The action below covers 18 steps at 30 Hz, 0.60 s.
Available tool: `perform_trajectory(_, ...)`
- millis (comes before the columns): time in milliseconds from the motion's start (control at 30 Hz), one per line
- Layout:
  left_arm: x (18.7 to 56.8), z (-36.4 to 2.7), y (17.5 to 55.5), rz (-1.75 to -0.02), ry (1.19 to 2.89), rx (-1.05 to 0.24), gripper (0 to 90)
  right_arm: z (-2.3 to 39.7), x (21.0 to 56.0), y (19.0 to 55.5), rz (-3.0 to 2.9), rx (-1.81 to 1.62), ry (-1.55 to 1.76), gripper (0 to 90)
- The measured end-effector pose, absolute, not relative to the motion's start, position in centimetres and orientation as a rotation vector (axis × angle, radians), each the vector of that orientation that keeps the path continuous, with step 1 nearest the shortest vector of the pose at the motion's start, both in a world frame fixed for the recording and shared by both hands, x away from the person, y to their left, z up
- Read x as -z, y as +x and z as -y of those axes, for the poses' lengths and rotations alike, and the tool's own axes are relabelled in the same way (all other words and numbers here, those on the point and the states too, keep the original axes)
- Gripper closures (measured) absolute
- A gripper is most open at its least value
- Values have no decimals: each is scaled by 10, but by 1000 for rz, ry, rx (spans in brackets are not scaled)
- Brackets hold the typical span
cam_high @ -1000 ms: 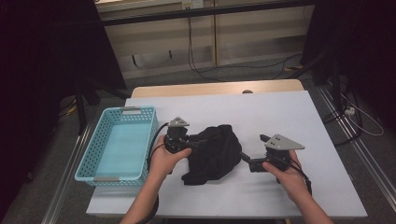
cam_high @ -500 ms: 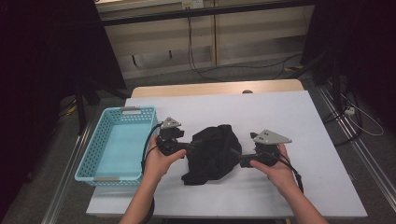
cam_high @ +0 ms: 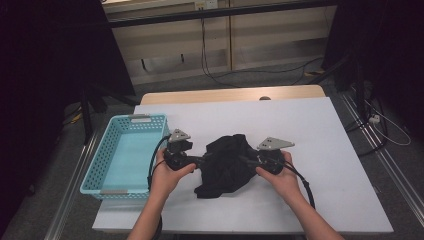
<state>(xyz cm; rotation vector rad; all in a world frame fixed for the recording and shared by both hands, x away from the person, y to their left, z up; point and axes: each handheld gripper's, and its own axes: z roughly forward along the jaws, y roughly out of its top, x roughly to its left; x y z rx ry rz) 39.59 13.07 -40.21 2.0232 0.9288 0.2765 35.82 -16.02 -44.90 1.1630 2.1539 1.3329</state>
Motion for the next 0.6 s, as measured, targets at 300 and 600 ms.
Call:
perform_trajectory(300, 403, -138, 395, -943, 2031, -292, 141, 179, 445, 357, -2188, -1365, 1172, 863)
perform_trajectory(600, 402, -140, 394, -941, 2019, -293, 141, 227, 445, 346, -2115, -1356, 1253, 864)
